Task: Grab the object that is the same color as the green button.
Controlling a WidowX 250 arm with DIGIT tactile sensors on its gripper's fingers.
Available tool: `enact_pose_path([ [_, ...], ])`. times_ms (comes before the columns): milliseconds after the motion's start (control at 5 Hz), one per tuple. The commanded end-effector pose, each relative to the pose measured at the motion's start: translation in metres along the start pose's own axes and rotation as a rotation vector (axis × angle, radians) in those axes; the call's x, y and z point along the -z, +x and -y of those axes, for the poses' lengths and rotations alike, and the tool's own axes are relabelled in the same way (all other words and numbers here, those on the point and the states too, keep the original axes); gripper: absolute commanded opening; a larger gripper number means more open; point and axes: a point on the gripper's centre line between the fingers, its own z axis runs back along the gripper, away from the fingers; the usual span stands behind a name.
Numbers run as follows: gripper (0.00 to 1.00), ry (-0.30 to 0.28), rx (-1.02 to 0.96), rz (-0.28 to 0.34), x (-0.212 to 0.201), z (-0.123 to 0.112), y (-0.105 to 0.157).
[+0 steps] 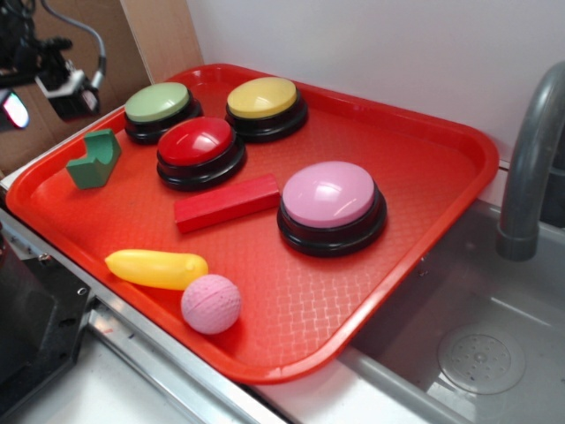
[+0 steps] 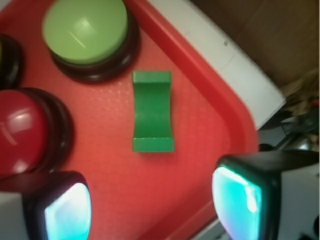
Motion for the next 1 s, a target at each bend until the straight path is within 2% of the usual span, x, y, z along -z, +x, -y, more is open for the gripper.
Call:
enact_pose_path([
  [0,1.00,0.052,-0.051,0.077,0.028,-0.009,0.005],
  [600,1.00,0.032,-0.024,0.047,0.053,-0.008,0.009],
  [800,0.10,0.013,0.002,0.046,0.054,-0.009,0.009],
])
